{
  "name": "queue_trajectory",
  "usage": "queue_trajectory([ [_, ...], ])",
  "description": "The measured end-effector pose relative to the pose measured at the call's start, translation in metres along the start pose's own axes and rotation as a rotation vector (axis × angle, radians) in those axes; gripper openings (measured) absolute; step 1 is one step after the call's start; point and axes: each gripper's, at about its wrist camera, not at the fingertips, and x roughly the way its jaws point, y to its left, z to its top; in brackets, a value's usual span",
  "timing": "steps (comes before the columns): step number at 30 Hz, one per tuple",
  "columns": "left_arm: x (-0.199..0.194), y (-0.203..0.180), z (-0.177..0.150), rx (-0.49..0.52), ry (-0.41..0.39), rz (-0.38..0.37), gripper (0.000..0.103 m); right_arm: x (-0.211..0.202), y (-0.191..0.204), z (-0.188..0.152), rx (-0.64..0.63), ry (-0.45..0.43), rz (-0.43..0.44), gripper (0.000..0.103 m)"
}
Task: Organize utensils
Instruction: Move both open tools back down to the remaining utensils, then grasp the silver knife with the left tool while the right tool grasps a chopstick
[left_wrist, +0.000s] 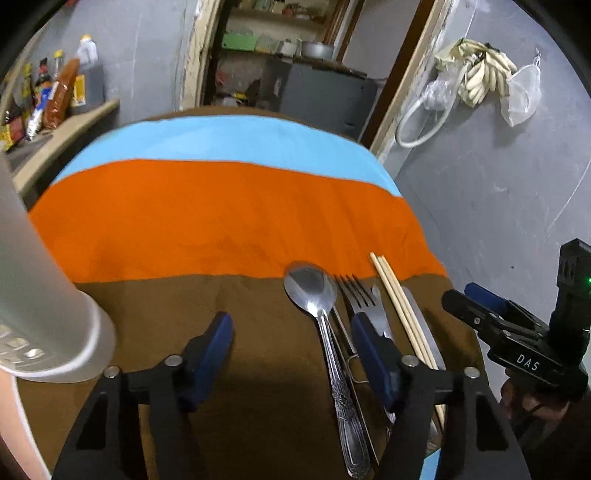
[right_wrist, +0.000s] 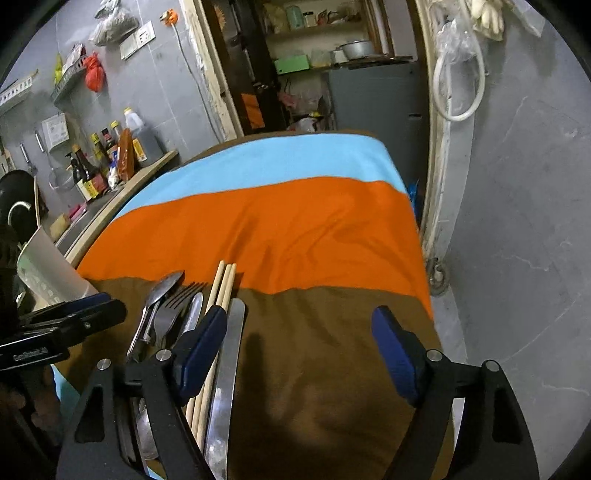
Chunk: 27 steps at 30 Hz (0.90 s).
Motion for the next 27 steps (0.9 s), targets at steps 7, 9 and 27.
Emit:
queue_trajectory([
  [7,0.018,-0.001,0.001,-0.002,0.057,-0.016,0.045,0.013,0.010,-0.002,-0.041,0.056,-0.004,0.074],
  [9,0.019,-0.001,0.002,-0.006,0.058,-0.021,0.040,0.016,0.014,-0.003,-0.055,0.069,-0.013,0.074],
  [27,0.014,0.004,0.001,-0.044,0.100,-0.038,0.032,0.013,0.027,-0.002,-0.148,0.089,-0.031,0.074],
])
